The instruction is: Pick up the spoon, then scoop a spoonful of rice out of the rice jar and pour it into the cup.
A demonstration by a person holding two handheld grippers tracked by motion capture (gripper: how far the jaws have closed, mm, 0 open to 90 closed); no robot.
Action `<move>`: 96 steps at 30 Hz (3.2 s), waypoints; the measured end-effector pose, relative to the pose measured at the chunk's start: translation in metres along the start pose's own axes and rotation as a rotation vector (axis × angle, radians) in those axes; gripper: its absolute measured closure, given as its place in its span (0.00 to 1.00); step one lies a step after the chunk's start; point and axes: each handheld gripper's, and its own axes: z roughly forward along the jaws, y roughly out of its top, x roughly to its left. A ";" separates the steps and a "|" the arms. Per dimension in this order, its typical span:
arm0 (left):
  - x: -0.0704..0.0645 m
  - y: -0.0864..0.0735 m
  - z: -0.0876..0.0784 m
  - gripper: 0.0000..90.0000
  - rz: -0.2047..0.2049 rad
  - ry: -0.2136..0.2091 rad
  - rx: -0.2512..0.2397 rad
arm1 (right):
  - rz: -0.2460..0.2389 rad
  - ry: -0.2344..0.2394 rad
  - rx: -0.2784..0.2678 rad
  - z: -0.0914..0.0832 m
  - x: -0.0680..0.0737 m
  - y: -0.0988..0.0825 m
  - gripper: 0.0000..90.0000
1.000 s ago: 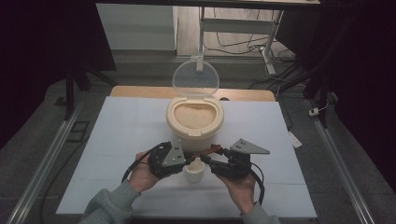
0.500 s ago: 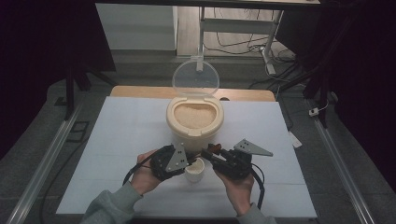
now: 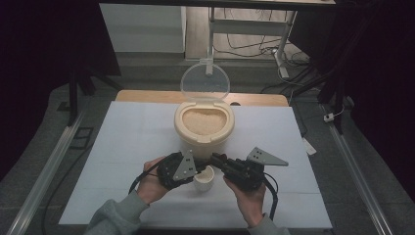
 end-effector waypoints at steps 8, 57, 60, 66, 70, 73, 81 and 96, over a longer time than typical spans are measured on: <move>0.003 0.000 -0.004 0.85 -0.044 -0.022 -0.047 | -0.019 0.035 -0.033 -0.003 -0.001 0.002 0.93; 0.024 -0.174 -0.057 0.20 -0.609 0.077 0.027 | -0.060 -0.051 -0.267 -0.073 -0.038 0.040 0.93; 0.023 -0.173 -0.056 0.20 -0.606 0.074 0.028 | -0.061 -0.056 -0.271 -0.074 -0.039 0.041 0.93; 0.024 -0.175 -0.055 0.20 -0.607 0.073 0.037 | -0.067 -0.062 -0.287 -0.078 -0.039 0.043 0.93; 0.023 -0.174 -0.055 0.20 -0.604 0.074 0.034 | -0.071 -0.067 -0.295 -0.080 -0.038 0.045 0.93; 0.023 -0.174 -0.054 0.20 -0.603 0.071 0.038 | -0.073 -0.069 -0.302 -0.081 -0.038 0.046 0.93; 0.024 -0.173 -0.054 0.19 -0.608 0.065 0.031 | -0.082 -0.075 -0.333 -0.080 -0.040 0.057 0.93; 0.022 -0.170 -0.052 0.18 -0.599 0.047 0.040 | -0.073 -0.148 -0.329 -0.045 -0.058 0.098 0.93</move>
